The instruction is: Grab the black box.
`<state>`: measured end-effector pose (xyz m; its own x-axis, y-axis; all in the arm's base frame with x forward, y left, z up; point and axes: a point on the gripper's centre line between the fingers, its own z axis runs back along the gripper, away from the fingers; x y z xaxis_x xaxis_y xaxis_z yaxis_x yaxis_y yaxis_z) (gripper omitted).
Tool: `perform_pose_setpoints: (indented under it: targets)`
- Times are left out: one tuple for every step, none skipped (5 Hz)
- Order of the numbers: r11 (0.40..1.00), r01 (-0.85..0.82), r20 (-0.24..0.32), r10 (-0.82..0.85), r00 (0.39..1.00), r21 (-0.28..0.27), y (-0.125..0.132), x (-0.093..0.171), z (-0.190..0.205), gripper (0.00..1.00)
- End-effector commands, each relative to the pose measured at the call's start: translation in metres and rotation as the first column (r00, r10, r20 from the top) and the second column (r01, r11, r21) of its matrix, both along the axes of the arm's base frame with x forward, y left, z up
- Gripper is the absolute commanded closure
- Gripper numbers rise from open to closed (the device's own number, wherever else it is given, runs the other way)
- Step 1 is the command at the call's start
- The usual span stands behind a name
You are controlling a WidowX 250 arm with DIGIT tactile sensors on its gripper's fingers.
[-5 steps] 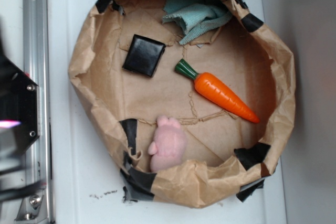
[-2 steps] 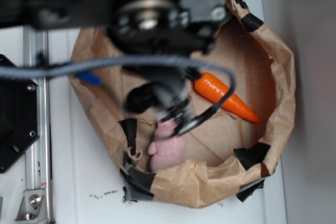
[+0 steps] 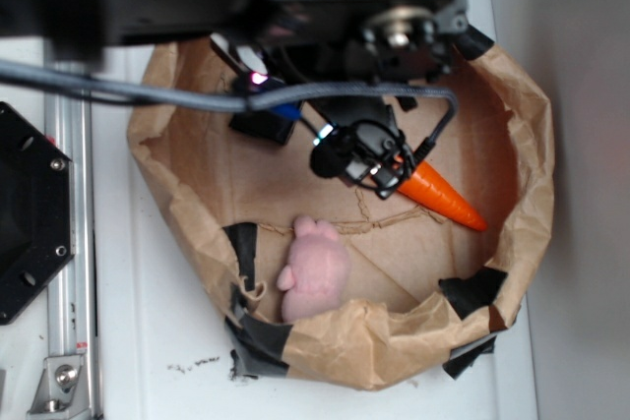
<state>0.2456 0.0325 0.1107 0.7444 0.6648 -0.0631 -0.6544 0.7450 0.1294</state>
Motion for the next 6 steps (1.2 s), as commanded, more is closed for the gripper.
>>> perform_pose_setpoints:
  targets:
    - [0.988,-0.149,0.070,0.146,0.987,0.049,0.0171,-0.0140,-0.0195,0.00]
    - [0.982,-0.181,0.118,0.173,0.978,0.059,0.0251,-0.0156,-0.0125,0.00]
    - [0.982,-0.181,0.118,0.173,0.978,0.059,0.0251,-0.0156,-0.0125,0.00]
    - [0.982,-0.181,0.118,0.173,0.978,0.059,0.0251,-0.0156,-0.0125,0.00]
    - [0.982,-0.181,0.118,0.173,0.978,0.059,0.0251,-0.0156,-0.0125,0.00]
    - [0.982,-0.181,0.118,0.173,0.978,0.059,0.0251,-0.0156,-0.0125,0.00]
